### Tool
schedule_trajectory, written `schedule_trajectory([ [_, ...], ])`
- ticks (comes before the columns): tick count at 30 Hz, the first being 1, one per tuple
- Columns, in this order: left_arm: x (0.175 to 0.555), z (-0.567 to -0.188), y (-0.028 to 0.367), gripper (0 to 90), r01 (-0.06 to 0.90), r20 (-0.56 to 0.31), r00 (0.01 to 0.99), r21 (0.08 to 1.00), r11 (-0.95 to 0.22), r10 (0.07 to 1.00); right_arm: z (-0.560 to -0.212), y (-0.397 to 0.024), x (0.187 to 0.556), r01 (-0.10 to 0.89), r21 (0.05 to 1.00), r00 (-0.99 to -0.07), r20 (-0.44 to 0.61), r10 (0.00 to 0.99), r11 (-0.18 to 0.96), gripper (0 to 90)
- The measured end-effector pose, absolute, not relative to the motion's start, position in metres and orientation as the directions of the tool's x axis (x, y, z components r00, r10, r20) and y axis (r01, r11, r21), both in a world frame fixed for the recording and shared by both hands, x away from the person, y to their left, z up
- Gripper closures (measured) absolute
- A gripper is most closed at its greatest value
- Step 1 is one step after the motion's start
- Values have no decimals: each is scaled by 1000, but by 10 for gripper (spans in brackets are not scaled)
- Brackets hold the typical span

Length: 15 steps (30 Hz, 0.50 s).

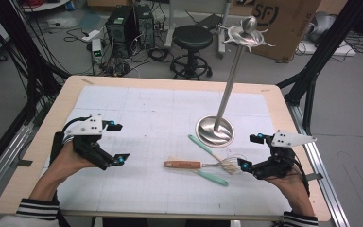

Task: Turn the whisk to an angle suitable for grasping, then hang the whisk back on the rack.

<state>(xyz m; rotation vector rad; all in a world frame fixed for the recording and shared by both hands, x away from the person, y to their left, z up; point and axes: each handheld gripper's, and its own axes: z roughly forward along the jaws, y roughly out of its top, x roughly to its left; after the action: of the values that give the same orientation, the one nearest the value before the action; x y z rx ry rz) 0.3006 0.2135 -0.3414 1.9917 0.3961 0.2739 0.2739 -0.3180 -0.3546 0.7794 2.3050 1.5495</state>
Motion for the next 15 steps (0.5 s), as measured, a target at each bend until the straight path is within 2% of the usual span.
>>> schedule_trajectory([
  [15, 292, -351, 245, 16, 164, 7, 902, 919, -359, 431, -357, -321, 272, 300, 908, -814, 85, 575, 291, 0],
])
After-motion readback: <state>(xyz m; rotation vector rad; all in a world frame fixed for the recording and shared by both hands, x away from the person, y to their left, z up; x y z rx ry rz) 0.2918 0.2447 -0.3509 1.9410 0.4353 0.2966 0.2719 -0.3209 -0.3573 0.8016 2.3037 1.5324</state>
